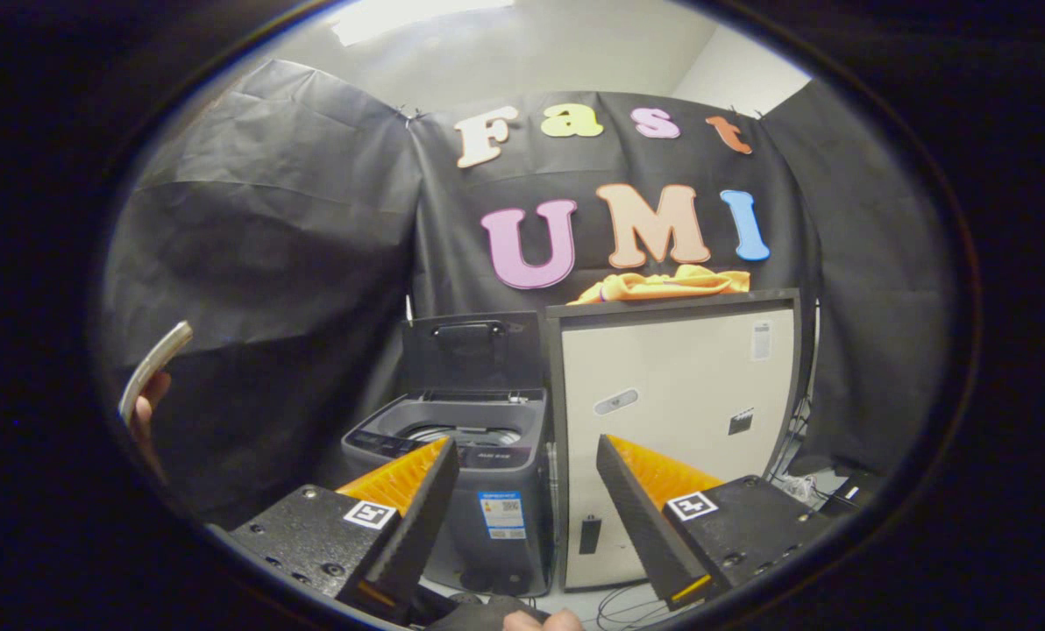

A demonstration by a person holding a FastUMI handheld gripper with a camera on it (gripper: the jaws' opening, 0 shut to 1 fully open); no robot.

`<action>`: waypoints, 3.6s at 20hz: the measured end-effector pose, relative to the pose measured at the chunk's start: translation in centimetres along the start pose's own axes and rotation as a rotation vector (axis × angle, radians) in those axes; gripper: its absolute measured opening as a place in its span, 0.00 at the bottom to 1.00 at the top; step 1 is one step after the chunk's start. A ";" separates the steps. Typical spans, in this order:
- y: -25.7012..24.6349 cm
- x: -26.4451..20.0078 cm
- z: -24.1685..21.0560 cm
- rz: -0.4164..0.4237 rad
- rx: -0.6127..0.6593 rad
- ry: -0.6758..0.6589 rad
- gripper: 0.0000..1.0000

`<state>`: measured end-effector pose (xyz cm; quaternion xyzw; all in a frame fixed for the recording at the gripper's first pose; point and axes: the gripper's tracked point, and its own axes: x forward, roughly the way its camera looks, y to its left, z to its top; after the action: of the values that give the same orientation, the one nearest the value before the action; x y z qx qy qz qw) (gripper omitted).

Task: Put the clothes into the washing machine and then close the washing machine lid.

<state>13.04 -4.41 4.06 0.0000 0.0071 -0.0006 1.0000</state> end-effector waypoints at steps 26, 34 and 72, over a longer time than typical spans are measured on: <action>-15.3 22.1 14.3 -0.237 -0.048 0.177 0.98; -18.1 26.8 10.6 -0.272 -0.082 0.374 1.00; 8.3 33.5 17.2 0.130 -0.029 0.287 0.11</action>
<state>46.75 3.80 20.79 -0.0137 0.1498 0.0645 0.9865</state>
